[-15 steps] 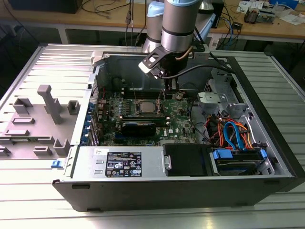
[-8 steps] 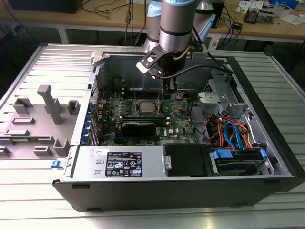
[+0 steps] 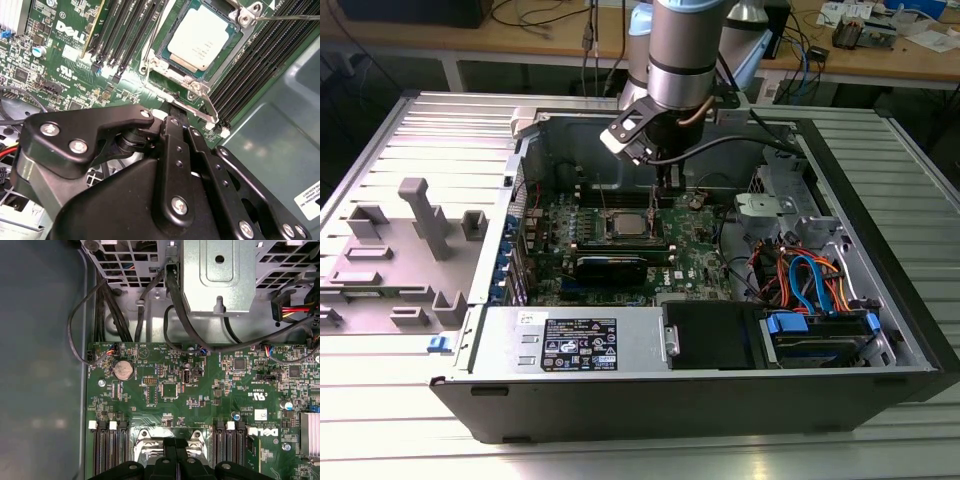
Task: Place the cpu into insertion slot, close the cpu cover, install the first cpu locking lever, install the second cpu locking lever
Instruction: 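Close the cpu cover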
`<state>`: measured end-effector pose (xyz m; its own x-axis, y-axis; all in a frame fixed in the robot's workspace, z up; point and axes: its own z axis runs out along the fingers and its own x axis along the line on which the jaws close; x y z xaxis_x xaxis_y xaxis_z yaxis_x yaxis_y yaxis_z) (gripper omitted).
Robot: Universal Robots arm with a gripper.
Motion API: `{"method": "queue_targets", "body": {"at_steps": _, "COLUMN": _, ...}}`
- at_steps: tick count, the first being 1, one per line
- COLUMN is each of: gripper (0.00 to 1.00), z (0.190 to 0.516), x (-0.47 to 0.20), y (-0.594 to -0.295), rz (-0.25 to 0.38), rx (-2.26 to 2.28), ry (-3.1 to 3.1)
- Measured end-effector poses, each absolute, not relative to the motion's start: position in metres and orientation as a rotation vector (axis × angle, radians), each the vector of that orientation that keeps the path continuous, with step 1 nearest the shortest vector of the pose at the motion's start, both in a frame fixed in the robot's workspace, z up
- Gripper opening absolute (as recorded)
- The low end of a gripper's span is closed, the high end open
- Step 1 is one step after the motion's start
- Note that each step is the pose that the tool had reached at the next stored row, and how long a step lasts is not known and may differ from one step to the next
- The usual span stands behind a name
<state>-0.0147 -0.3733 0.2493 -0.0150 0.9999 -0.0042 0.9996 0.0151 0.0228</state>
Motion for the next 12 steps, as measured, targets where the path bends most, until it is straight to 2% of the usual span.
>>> {"method": "queue_targets", "body": {"at_steps": 12, "gripper": 0.11, "z": 0.2492, "x": -0.0167, "y": -0.3733, "rz": 0.021, "rx": 2.192, "ry": 2.224}}
